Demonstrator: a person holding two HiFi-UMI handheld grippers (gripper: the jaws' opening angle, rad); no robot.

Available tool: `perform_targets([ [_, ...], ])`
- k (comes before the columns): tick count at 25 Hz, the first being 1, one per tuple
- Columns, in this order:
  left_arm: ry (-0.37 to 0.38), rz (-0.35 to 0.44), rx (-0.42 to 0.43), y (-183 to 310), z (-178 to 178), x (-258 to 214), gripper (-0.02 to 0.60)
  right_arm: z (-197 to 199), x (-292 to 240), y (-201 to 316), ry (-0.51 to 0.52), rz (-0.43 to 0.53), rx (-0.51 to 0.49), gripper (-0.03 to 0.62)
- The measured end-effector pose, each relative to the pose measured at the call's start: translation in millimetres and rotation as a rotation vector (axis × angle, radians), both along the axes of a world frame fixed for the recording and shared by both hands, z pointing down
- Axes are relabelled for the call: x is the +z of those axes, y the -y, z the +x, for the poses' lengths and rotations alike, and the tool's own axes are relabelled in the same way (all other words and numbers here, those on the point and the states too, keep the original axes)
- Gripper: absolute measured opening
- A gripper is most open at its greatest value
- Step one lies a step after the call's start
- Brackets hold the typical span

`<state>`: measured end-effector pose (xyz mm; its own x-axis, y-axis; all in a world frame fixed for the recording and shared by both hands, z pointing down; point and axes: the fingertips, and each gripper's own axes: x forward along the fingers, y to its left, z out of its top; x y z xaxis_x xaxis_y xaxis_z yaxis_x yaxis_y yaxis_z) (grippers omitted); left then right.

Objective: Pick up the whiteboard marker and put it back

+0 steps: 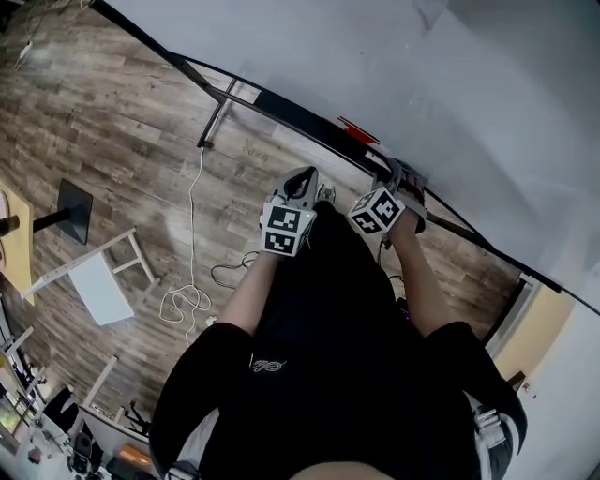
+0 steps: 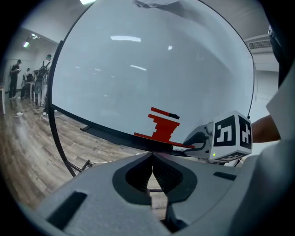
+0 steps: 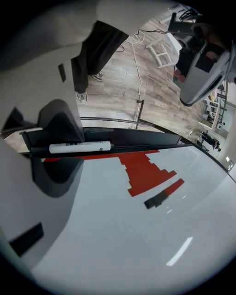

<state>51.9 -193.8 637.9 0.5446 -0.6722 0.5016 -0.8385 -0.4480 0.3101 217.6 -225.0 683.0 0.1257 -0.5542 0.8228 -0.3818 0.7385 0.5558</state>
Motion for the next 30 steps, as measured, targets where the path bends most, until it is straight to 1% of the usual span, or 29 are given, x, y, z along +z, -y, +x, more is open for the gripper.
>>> perform_targets([
  [4, 0.006, -0.005, -0.006, -3.7, 2.8, 1.9, 0.006, 4.7, 3.0, -5.2, -0.016, -0.002, -0.012, 0.087],
  [8, 0.004, 0.001, 0.002, -11.8, 6.8, -1.8, 0.006, 6.8, 2.7, -9.5, -0.06, 0.02, -0.039, 0.081],
  [9, 0.003, 0.002, 0.004, -13.7, 6.7, -2.4, 0.006, 6.4, 3.7, -10.6, -0.061, 0.016, -0.037, 0.051],
  [10, 0.002, 0.003, 0.004, -15.8, 6.2, -3.2, 0.006, 6.0, 4.6, -11.3, -0.059, 0.014, -0.034, 0.048],
  [15, -0.006, 0.01, -0.016, -27.9, -1.2, -7.1, 0.006, 6.3, 5.8, -11.3, -0.056, 0.01, -0.039, 0.057],
  [17, -0.007, 0.017, -0.026, -32.7, -5.5, -9.1, 0.006, 5.6, 2.0, -12.0, -0.04, 0.021, -0.031, 0.057],
  [25, -0.029, 0.06, -0.044, -50.5, -18.1, -28.6, 0.006, -7.3, -39.7, -21.9, 0.028, 0.135, -0.022, 0.057],
  [27, -0.036, 0.076, -0.034, -55.7, -17.3, -35.2, 0.006, -14.1, -56.0, -27.9, 0.069, 0.172, -0.013, 0.057],
  [30, -0.055, 0.112, -0.011, -63.0, -15.1, -50.1, 0.006, -27.0, -86.0, -40.3, 0.184, 0.232, 0.02, 0.057],
])
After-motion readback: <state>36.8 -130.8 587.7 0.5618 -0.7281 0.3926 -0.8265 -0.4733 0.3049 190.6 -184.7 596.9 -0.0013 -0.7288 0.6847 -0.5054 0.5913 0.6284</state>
